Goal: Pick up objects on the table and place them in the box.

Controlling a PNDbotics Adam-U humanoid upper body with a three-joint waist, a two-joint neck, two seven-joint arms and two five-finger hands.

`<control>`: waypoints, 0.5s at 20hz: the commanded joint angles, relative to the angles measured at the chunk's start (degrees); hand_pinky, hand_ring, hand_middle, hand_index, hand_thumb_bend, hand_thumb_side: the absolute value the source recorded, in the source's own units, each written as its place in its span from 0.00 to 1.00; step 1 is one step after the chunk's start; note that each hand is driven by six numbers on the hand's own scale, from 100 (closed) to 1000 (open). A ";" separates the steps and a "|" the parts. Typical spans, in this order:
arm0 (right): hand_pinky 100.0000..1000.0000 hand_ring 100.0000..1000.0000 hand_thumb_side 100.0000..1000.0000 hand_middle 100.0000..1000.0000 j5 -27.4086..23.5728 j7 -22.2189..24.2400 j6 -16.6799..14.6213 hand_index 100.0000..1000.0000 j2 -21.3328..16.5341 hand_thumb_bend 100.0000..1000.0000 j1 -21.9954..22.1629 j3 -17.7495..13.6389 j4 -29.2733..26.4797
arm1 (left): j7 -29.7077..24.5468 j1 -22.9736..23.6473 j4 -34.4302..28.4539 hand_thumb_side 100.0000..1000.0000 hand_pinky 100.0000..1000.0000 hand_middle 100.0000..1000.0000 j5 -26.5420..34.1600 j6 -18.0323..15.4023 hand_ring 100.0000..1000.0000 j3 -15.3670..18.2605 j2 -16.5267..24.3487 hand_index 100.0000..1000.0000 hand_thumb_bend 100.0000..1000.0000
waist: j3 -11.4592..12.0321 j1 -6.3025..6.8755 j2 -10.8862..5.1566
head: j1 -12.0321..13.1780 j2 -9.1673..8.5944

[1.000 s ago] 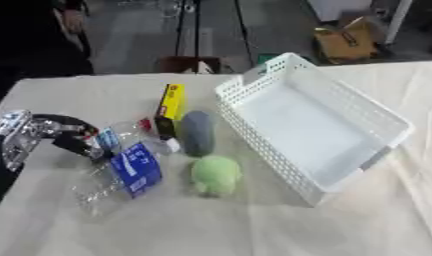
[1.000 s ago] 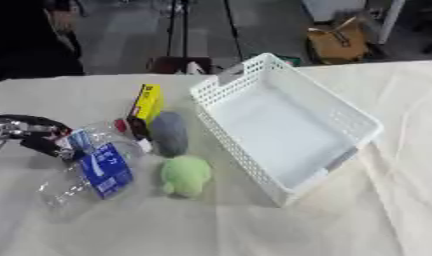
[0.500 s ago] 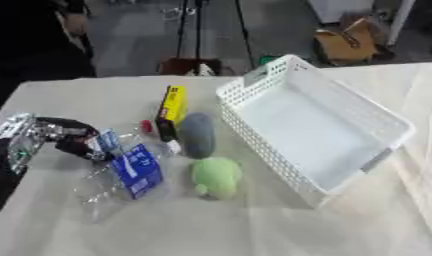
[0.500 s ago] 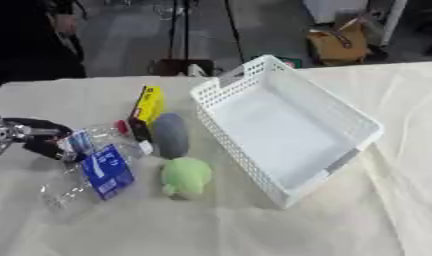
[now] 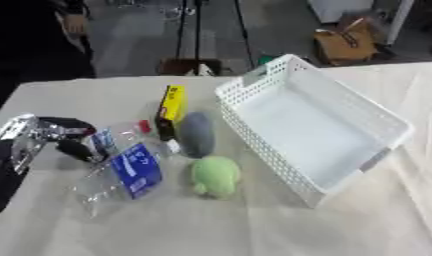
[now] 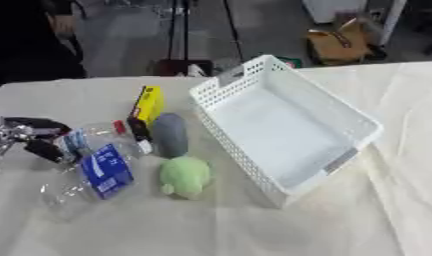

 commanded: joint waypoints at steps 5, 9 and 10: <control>0.77 0.74 1.00 0.61 -0.10 -0.27 0.16 0.85 -0.62 0.00 -0.38 -0.08 -0.95 | 1.03 -1.22 -1.18 0.71 0.88 0.88 0.36 -0.06 0.92 -0.01 1.28 0.70 0.12 | 0.18 -0.18 -1.03 | 0.13 -0.43; 0.77 0.74 1.00 0.61 -0.02 -0.48 0.30 0.85 -0.65 0.00 -0.39 -0.10 -0.95 | 1.23 -1.65 -1.67 0.72 0.87 0.86 0.93 0.15 0.91 0.02 1.52 0.65 0.06 | 0.23 -0.24 -1.07 | 0.06 -0.27; 0.77 0.74 1.00 0.61 0.00 -0.51 0.32 0.85 -0.65 0.00 -0.38 -0.10 -0.95 | 1.17 -1.72 -1.77 0.72 0.87 0.86 1.08 0.19 0.91 0.00 1.58 0.65 0.06 | 0.25 -0.24 -1.08 | 0.05 -0.25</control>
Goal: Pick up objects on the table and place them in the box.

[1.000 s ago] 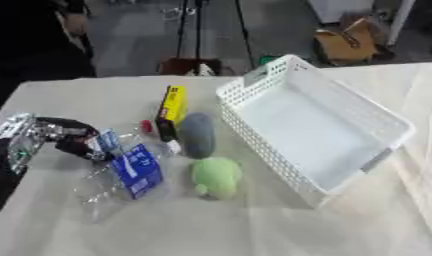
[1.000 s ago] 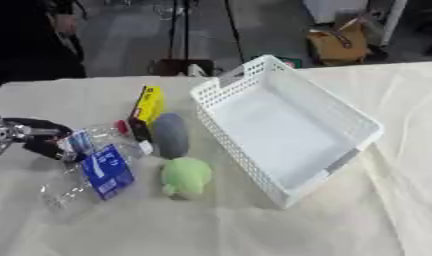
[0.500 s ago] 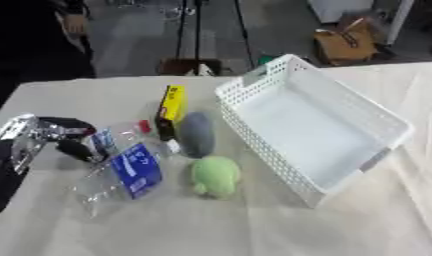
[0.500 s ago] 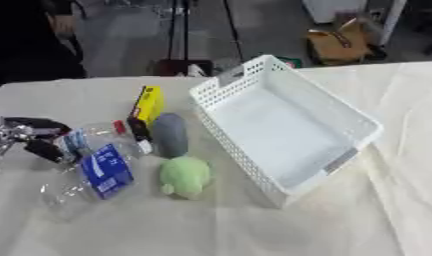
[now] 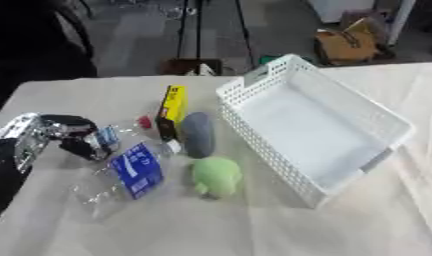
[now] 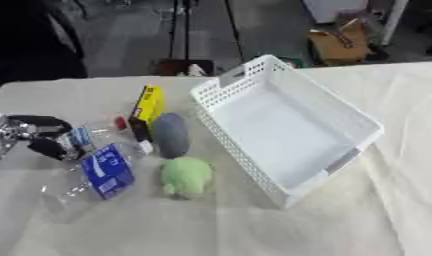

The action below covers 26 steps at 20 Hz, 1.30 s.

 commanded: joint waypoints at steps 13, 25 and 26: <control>0.78 0.74 1.00 0.61 0.16 -0.70 0.40 0.85 -0.70 0.00 -0.34 -0.08 -0.95 | -1.07 -2.77 -3.61 0.68 0.87 0.85 1.50 0.34 0.89 0.17 3.33 0.59 0.01 | 0.61 -0.25 -1.49 | -0.05 0.14; 0.78 0.74 1.00 0.61 0.30 -0.90 0.47 0.85 -0.89 0.00 -0.07 0.11 -0.95 | -2.25 -5.16 -6.77 0.65 0.87 0.85 2.70 0.60 0.89 0.50 6.56 0.59 0.00 | 1.41 -0.43 -2.38 | 0.10 0.65; 0.78 0.74 1.00 0.61 0.30 -0.91 0.47 0.85 -0.89 0.00 -0.06 0.11 -0.95 | -2.32 -5.34 -7.03 0.65 0.87 0.85 2.80 0.61 0.89 0.53 6.76 0.58 0.00 | 1.43 -0.44 -2.44 | 0.09 0.65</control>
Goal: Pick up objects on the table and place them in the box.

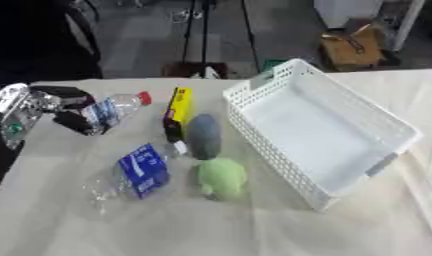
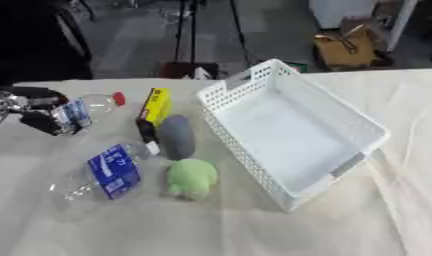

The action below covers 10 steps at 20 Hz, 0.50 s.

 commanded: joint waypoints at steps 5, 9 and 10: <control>0.78 0.74 1.00 0.61 0.25 -0.26 0.08 0.85 -0.87 0.00 -0.38 0.17 -0.95 | -0.20 -2.25 -3.41 0.64 0.87 0.85 1.66 0.44 0.89 1.01 4.20 0.58 0.00 | 0.17 -0.13 -1.62 | -0.07 0.33; 0.78 0.74 1.00 0.61 0.16 -0.21 0.09 0.85 -0.84 0.00 -0.35 0.29 -0.95 | 0.03 -3.36 -5.49 0.64 0.87 0.84 3.78 0.72 0.90 1.23 4.78 0.56 0.00 | 0.09 -0.13 -1.83 | -0.19 0.45; 0.78 0.74 1.00 0.61 0.13 -0.20 0.08 0.85 -0.84 0.00 -0.35 0.33 -0.95 | -0.07 -3.70 -6.07 0.64 0.87 0.84 4.41 0.76 0.90 1.16 4.89 0.56 0.00 | 0.05 -0.12 -1.88 | -0.19 0.46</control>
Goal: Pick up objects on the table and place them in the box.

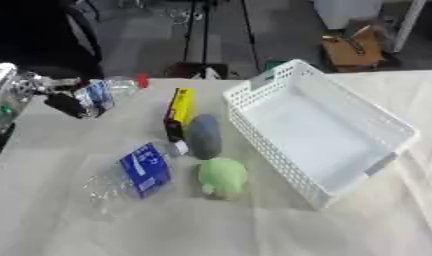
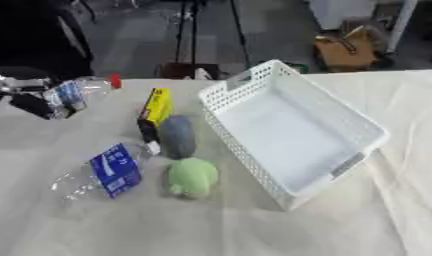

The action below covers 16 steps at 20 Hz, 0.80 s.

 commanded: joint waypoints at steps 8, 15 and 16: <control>0.78 0.74 1.00 0.61 -0.18 0.06 -0.09 0.85 -0.74 0.00 -0.56 0.49 -0.95 | -0.72 -6.09 -5.94 0.63 0.87 0.84 3.63 -0.36 0.90 -1.15 1.44 0.56 0.00 | -0.73 -0.03 -2.04 | 0.54 0.54; 0.78 0.74 1.00 0.61 -0.35 0.22 -0.13 0.85 -0.66 0.00 -0.55 0.69 -0.95 | -0.74 -10.03 -6.24 0.62 0.86 0.84 3.96 -0.83 0.89 -2.01 -1.40 0.55 0.00 | -0.96 0.12 -2.26 | 1.12 0.86; 0.78 0.74 1.00 0.61 -0.38 0.30 -0.14 0.85 -0.66 0.00 -0.55 0.77 -0.95 | -0.73 -10.83 -6.19 0.62 0.86 0.84 3.92 -0.97 0.89 -2.20 -2.00 0.55 0.00 | -1.07 0.18 -2.32 | 1.24 0.92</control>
